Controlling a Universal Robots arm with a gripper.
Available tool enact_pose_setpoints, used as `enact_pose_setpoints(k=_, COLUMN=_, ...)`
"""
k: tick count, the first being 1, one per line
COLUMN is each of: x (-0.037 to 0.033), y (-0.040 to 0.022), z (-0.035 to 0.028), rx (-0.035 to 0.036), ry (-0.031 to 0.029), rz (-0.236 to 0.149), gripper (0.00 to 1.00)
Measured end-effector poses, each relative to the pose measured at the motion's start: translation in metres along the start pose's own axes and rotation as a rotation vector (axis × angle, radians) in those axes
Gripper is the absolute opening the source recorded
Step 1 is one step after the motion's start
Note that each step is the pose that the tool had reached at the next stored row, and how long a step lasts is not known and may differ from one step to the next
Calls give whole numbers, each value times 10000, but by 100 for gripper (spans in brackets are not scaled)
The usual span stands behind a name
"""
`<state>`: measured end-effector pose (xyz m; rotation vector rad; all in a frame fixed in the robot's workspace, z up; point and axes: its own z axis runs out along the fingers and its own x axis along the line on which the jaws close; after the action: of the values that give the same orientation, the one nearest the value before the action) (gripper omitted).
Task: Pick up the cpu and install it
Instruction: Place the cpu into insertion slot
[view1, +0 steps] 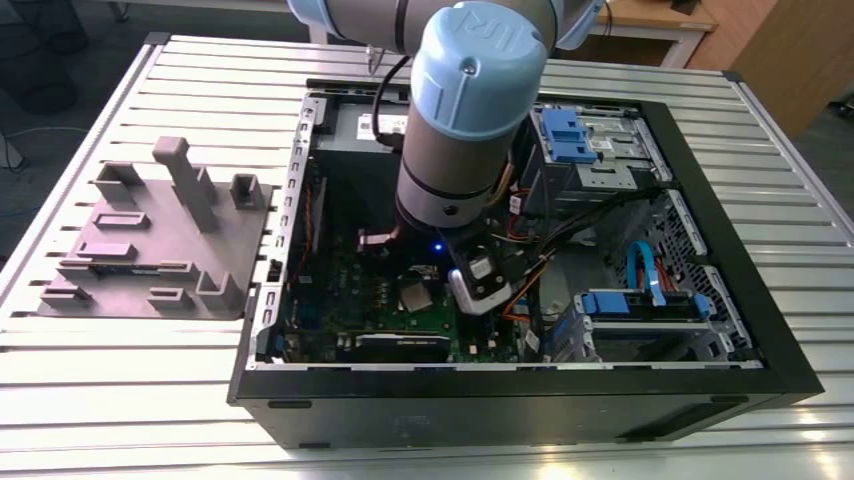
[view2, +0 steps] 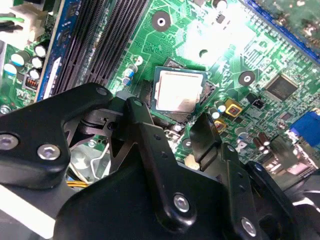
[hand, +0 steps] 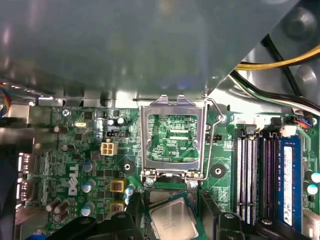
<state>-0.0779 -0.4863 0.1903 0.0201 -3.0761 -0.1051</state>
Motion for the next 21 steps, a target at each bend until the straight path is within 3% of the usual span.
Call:
enact_pose_setpoints(k=13, x=-28, y=-84, z=-2, rx=9, ry=9, rz=-138, gripper=58)
enact_pose_setpoints(k=21, x=-28, y=-107, z=2, rx=39, ry=43, rz=-634, gripper=58)
